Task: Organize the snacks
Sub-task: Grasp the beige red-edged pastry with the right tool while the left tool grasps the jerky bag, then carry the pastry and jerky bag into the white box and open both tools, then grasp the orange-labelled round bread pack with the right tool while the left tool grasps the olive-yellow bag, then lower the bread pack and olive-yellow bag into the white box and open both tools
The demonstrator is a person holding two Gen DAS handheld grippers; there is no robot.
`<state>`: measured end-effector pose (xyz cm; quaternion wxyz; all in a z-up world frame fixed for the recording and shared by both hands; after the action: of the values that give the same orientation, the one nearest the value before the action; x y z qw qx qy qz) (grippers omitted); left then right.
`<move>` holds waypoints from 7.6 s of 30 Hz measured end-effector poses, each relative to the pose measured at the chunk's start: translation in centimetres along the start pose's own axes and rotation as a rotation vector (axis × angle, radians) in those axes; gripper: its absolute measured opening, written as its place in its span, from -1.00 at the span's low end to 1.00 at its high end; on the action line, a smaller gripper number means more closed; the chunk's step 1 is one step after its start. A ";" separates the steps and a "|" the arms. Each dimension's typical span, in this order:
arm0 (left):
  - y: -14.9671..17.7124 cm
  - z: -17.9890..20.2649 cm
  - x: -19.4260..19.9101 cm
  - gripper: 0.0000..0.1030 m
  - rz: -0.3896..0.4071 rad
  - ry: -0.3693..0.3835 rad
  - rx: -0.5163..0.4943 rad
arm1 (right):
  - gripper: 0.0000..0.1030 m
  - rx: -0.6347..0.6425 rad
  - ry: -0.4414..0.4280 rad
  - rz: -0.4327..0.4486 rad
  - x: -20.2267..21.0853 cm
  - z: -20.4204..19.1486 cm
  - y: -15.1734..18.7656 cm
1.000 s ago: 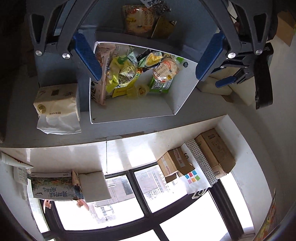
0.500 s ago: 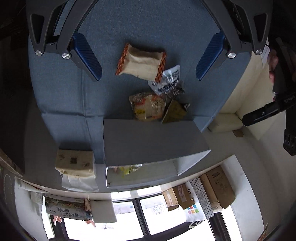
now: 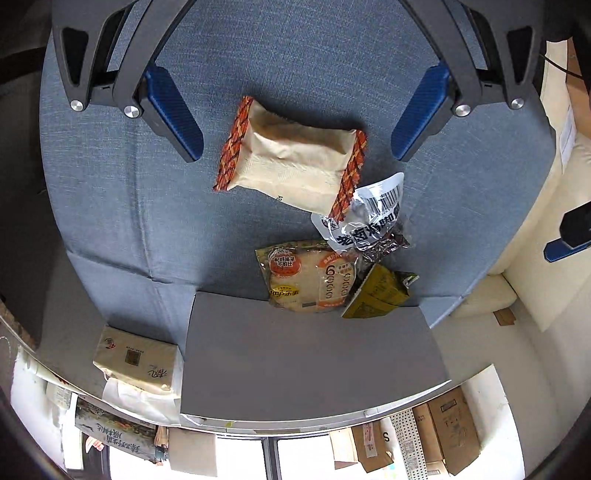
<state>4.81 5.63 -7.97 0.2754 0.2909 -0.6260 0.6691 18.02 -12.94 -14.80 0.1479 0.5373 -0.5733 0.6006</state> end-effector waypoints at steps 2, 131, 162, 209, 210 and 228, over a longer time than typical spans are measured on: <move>0.0 0.1 0.0 1.00 -0.001 -0.007 -0.003 | 1.00 0.011 0.017 -0.012 -0.7 -0.2 0.0; -12.8 -1.9 -1.8 1.00 0.087 -0.077 -0.184 | 1.00 -0.095 -0.224 0.253 8.3 1.1 -11.8; -0.4 1.6 0.5 1.00 0.065 -0.028 -0.079 | 1.00 0.050 -0.035 -0.030 -7.3 -3.4 -8.1; -6.3 1.3 -15.2 -0.08 -0.131 -0.139 -0.111 | 0.50 -0.225 -0.053 0.188 6.4 6.3 -1.8; -6.2 1.4 -14.7 -0.08 -0.125 -0.136 -0.110 | 0.50 -0.224 -0.057 0.186 6.3 6.2 -1.8; -12.1 1.5 -1.1 -0.07 0.056 -0.150 -0.114 | 0.50 -0.136 -0.163 0.263 8.9 1.9 -6.7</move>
<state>14.46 4.92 -0.49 0.2251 0.3067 -0.6897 0.6161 20.88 -16.45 -4.48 0.0573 0.4931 -0.6883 0.5291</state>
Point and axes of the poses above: each gripper's, at about its wrist camera, not at the fingertips, and x roughly against the way its jaws point, z to its right, y to its underside, the point moved 1 cm from there along -x, roughly the way its jaws point, and after that the axes turned 14 degrees about -x, right-handed, at the moved point
